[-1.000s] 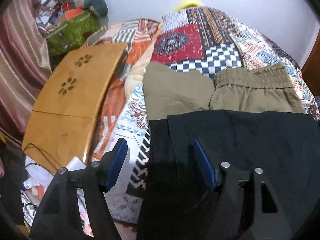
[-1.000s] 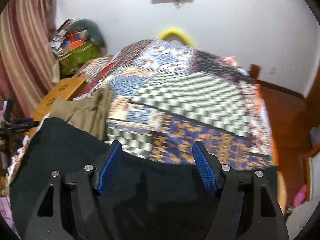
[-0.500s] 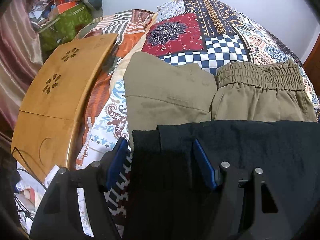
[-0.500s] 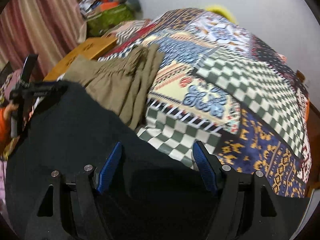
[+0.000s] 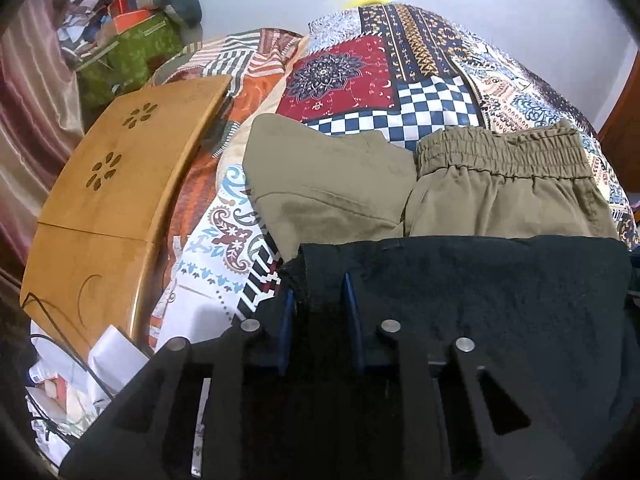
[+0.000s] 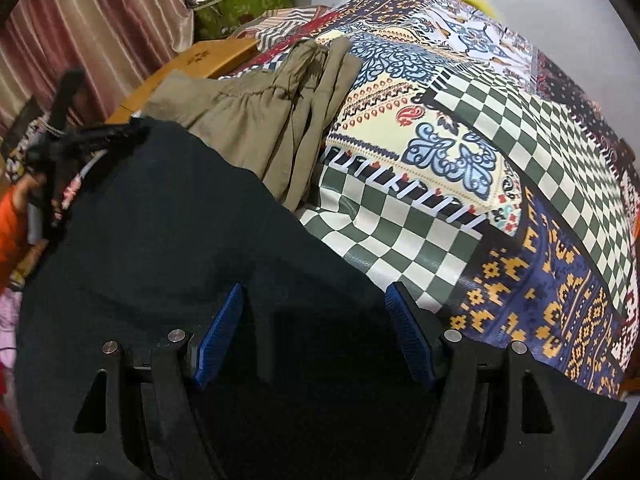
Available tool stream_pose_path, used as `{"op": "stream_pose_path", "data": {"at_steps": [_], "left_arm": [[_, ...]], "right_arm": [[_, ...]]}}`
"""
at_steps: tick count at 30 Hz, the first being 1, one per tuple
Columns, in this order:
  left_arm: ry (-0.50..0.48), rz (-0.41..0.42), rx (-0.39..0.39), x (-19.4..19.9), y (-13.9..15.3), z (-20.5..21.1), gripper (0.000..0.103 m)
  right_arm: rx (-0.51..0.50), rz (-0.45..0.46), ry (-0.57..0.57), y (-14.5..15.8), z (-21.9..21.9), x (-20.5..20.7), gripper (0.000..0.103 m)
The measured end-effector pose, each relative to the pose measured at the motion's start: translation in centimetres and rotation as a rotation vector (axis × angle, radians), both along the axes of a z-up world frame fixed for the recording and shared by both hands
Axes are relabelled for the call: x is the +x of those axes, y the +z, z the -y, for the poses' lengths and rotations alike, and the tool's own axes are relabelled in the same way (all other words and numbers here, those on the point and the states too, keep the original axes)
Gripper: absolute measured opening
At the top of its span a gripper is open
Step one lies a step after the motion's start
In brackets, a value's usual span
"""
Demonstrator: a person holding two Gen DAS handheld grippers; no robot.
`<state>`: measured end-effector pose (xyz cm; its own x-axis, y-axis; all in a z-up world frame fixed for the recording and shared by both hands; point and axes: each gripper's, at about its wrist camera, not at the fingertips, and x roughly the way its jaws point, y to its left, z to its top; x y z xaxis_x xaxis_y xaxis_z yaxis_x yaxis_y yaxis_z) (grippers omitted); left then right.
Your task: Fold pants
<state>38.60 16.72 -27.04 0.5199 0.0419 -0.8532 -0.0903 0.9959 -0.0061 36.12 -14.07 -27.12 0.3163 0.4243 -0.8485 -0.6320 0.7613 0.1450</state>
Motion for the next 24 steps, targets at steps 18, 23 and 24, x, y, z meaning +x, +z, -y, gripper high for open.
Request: {"op": "stream_pose_path", "data": {"at_steps": [18, 23, 24], "left_arm": [[0.005, 0.087, -0.019, -3.4, 4.8, -1.8, 0.0], [-0.02, 0.051, -0.038, -3.1, 4.8, -0.8, 0.019], [-0.023, 0.043, -0.025, -3.0, 4.6, -0.6, 0.036]], "right_arm": [[0.064, 0.272, -0.089, 6.0, 1.6, -2.0, 0.004], [0.075, 0.209, -0.085, 5.9, 1.9, -1.5, 0.004], [0.073, 0.199, -0.082, 5.7, 1.7, -1.5, 0.004]]}}
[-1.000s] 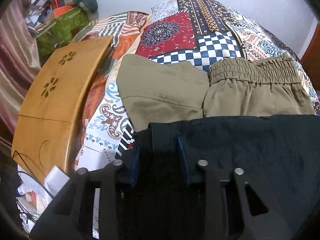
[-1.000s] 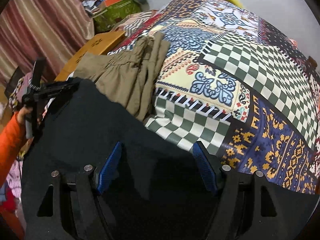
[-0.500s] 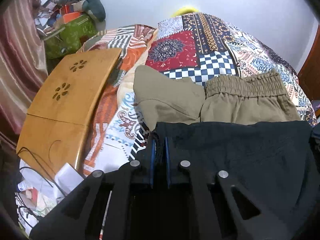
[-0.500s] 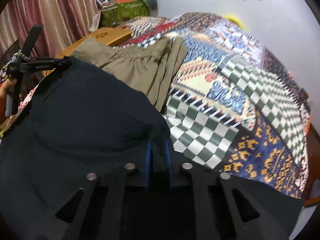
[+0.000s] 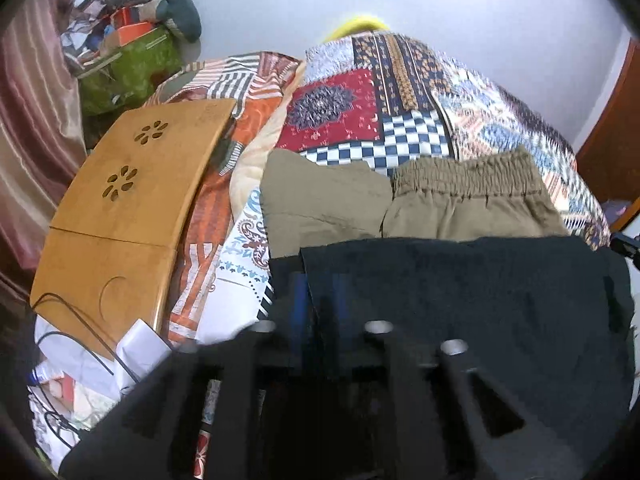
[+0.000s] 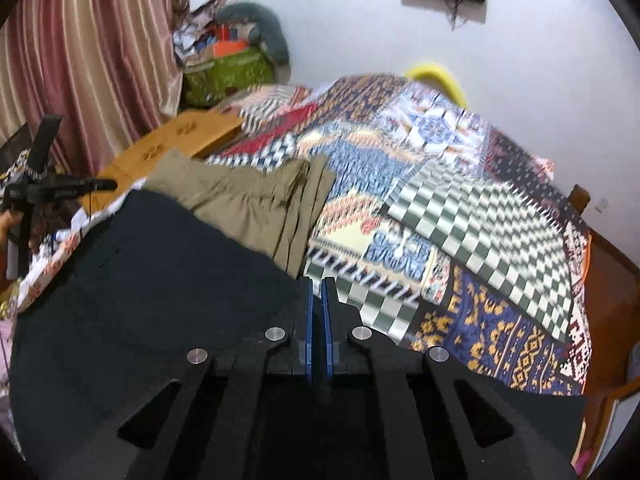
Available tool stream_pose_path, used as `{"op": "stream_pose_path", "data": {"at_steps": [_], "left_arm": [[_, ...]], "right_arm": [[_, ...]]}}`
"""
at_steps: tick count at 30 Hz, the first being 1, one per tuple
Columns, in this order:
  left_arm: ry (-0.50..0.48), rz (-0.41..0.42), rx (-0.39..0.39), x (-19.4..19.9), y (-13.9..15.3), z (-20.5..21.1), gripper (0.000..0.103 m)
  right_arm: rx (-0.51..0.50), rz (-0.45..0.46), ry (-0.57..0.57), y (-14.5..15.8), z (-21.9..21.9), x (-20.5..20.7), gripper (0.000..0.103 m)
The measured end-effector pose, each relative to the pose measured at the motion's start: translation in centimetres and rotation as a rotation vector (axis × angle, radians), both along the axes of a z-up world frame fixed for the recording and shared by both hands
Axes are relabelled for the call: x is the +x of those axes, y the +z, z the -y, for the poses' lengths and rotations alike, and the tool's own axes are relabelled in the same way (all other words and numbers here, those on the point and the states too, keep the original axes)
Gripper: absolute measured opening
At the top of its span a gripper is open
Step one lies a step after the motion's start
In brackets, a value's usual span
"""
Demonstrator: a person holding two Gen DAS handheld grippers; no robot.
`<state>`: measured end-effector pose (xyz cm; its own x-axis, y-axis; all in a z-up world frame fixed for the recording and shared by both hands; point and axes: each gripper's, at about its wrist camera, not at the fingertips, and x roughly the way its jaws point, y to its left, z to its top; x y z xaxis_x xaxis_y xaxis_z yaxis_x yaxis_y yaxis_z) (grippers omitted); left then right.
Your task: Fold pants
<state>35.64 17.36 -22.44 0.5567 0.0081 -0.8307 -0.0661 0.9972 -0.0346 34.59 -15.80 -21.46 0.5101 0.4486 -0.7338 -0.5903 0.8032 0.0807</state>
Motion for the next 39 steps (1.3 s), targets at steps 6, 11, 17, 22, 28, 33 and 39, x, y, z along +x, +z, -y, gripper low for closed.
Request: {"op": "stream_pose_path", "data": {"at_steps": [6, 11, 17, 22, 28, 33, 39], "left_arm": [[0.026, -0.033, 0.009, 0.6, -2.3, -0.5, 0.06], [0.056, -0.091, -0.011, 2.2, -4.7, -1.0, 0.059], [0.026, -0.098, -0.002, 3.3, -5.4, 0.0, 0.031], [0.035, -0.056, 0.076, 2.8, -4.6, 1.1, 0.019], [0.044, 0.009, 0.105, 1.6, -2.2, 1.4, 0.008], [0.048, 0.055, 0.075, 0.7, 0.0, 1.1, 0.008], [0.05, 0.058, 0.105, 0.8, 0.8, 1.1, 0.008]], "right_arm": [[-0.019, -0.072, 0.053, -1.6, 0.0, -0.2, 0.055], [-0.096, -0.104, 0.089, -3.4, -1.1, 0.7, 0.064], [-0.096, -0.177, 0.119, -5.8, -1.7, 2.3, 0.067], [-0.1, -0.162, 0.139, -5.6, -1.9, 1.4, 0.01], [-0.122, -0.078, 0.116, -4.5, -2.4, 0.2, 0.005], [-0.078, -0.004, 0.067, -2.6, -1.3, -0.4, 0.004], [-0.047, 0.087, 0.027, -0.3, -1.1, -0.3, 0.004]]}}
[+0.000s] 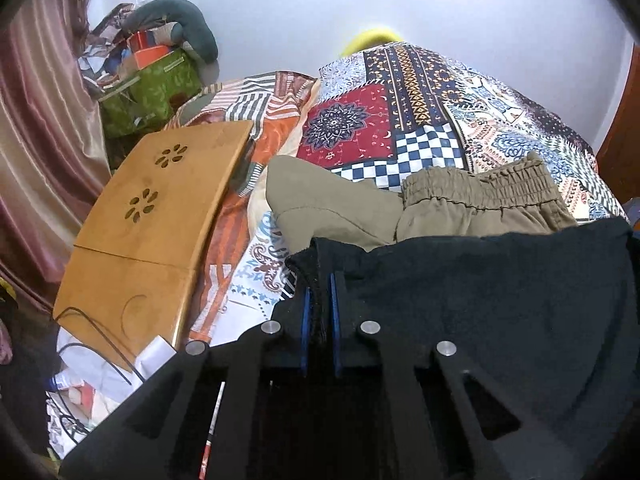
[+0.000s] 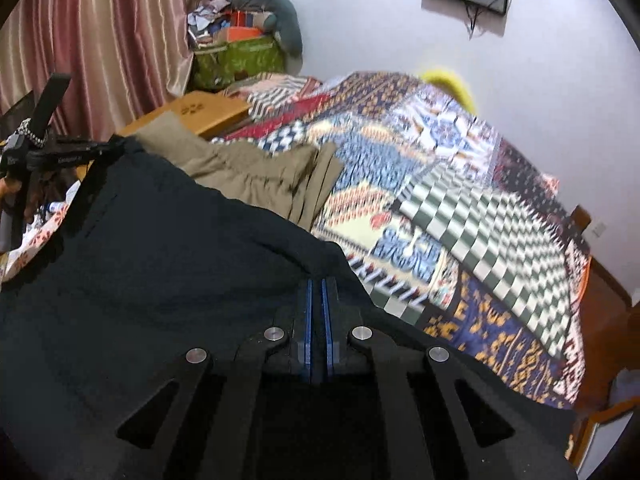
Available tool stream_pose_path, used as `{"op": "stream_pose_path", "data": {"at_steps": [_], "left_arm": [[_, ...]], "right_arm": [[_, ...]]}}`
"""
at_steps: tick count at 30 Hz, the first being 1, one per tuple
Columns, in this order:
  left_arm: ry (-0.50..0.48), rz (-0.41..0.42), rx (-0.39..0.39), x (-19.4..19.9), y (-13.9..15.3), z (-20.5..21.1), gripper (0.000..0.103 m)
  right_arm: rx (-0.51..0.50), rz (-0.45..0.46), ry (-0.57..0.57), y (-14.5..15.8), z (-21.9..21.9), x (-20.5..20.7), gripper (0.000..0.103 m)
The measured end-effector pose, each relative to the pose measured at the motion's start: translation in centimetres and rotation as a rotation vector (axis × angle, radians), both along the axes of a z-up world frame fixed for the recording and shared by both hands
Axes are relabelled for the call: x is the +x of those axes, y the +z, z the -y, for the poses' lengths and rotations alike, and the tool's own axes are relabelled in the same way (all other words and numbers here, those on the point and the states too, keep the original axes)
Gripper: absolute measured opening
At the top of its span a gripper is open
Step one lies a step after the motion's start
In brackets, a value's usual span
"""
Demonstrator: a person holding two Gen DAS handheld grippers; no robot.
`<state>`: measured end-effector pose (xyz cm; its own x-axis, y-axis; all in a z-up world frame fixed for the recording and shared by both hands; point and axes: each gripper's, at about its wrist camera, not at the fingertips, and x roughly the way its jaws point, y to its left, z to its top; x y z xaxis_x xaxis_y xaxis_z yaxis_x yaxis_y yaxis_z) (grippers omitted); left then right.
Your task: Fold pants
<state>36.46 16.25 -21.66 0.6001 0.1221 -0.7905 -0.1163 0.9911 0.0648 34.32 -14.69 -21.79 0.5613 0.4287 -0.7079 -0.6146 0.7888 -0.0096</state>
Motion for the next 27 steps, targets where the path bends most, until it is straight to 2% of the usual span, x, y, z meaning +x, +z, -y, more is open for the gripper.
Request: {"op": "stream_pose_path", "data": {"at_steps": [2, 4, 6, 9, 11, 12, 16, 22, 24, 25, 26, 27], "left_arm": [[0.007, -0.016, -0.007, 0.2, -0.5, -0.4, 0.008], [0.009, -0.034, -0.017, 0.2, -1.2, -0.9, 0.008], [0.014, -0.047, -0.015, 0.0, -1.9, -1.2, 0.009], [0.02, -0.055, -0.028, -0.5, -2.7, -1.6, 0.009], [0.027, -0.054, -0.045, -0.9, -2.9, -1.9, 0.009], [0.03, -0.054, -0.046, -1.1, -3.0, -2.0, 0.009], [0.036, -0.05, -0.05, -1.7, -3.3, -2.0, 0.009], [0.035, -0.064, -0.08, -2.4, -3.3, -2.4, 0.009], [0.032, -0.062, -0.083, -2.5, -3.2, -2.4, 0.009], [0.031, -0.056, -0.077, -2.5, -3.1, -2.3, 0.009], [0.03, -0.05, -0.07, -2.6, -3.0, -2.2, 0.008], [0.03, -0.043, -0.063, -2.7, -2.8, -2.1, 0.008]], "right_arm": [[0.0, -0.028, 0.004, -0.1, -0.7, 0.7, 0.004], [0.005, -0.098, 0.042, -0.7, -1.0, 1.1, 0.005], [0.013, -0.117, 0.06, -1.0, -0.8, 1.1, 0.007], [-0.01, -0.131, 0.077, -1.4, -0.5, 1.4, 0.028], [-0.024, -0.129, 0.079, -1.7, -0.5, 2.0, 0.056], [-0.029, -0.131, 0.09, -1.9, -0.7, 2.4, 0.057], [-0.117, -0.154, 0.093, -3.1, -1.6, 4.1, 0.057], [-0.132, -0.181, 0.107, -4.9, -2.8, 5.2, 0.058], [-0.123, -0.172, 0.102, -5.2, -2.9, 4.8, 0.049], [-0.116, -0.174, 0.102, -5.3, -2.8, 4.5, 0.032], [-0.11, -0.17, 0.1, -5.2, -2.7, 4.2, 0.022], [-0.102, -0.162, 0.102, -5.1, -2.7, 3.8, 0.016]]}}
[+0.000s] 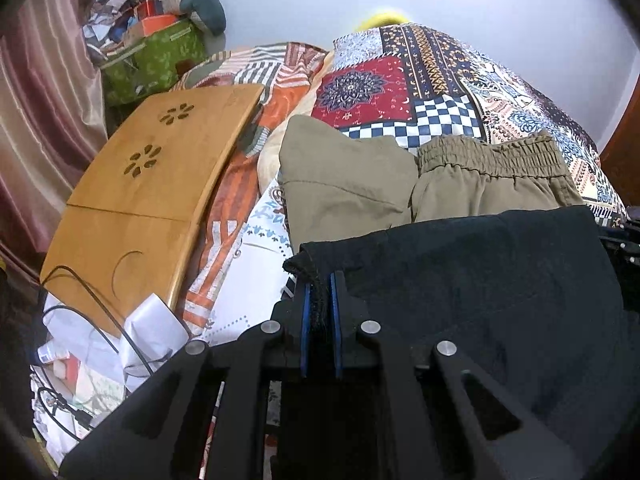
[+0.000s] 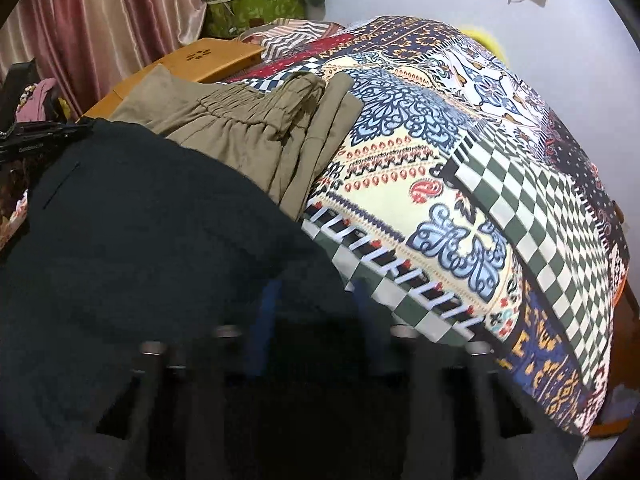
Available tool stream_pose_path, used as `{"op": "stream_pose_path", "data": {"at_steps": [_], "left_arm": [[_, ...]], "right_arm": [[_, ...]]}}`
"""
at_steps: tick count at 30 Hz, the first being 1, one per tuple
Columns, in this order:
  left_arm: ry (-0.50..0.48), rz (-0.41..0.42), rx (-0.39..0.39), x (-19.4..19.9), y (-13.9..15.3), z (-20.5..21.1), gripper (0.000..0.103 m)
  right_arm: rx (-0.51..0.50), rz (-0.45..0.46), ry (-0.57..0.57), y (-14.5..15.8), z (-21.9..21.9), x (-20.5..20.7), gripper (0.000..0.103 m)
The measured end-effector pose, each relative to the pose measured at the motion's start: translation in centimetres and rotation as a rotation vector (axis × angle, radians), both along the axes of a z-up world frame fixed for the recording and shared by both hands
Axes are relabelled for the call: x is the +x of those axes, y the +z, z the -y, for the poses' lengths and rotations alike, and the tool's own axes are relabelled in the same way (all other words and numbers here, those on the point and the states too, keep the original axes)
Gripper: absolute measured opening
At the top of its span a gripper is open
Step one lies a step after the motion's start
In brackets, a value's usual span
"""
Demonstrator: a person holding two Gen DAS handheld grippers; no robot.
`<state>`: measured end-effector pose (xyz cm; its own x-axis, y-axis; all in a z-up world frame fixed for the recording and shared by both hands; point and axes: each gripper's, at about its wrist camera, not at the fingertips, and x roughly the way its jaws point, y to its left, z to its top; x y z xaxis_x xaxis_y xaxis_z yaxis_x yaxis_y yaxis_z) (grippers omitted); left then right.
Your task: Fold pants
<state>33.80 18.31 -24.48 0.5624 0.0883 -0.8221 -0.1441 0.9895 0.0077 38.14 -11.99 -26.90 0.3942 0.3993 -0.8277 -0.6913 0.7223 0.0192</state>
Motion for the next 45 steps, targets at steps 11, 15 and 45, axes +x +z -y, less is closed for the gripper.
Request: {"op": "stream_pose_path", "data": {"at_steps": [11, 15, 45], "left_arm": [[-0.029, 0.137, 0.059, 2.3, 6.1, 1.4, 0.006], [-0.054, 0.196, 0.061, 1.9, 8.8, 2.3, 0.006], [-0.066, 0.161, -0.121, -18.2, 7.4, -0.3, 0.006]], "right_arm": [[0.071, 0.235, -0.147, 6.0, 2.4, -1.1, 0.004], [0.111, 0.258, -0.162, 8.1, 3.1, -1.9, 0.004], [0.212, 0.102, -0.132, 7.1, 4.6, -22.0, 0.004]]}}
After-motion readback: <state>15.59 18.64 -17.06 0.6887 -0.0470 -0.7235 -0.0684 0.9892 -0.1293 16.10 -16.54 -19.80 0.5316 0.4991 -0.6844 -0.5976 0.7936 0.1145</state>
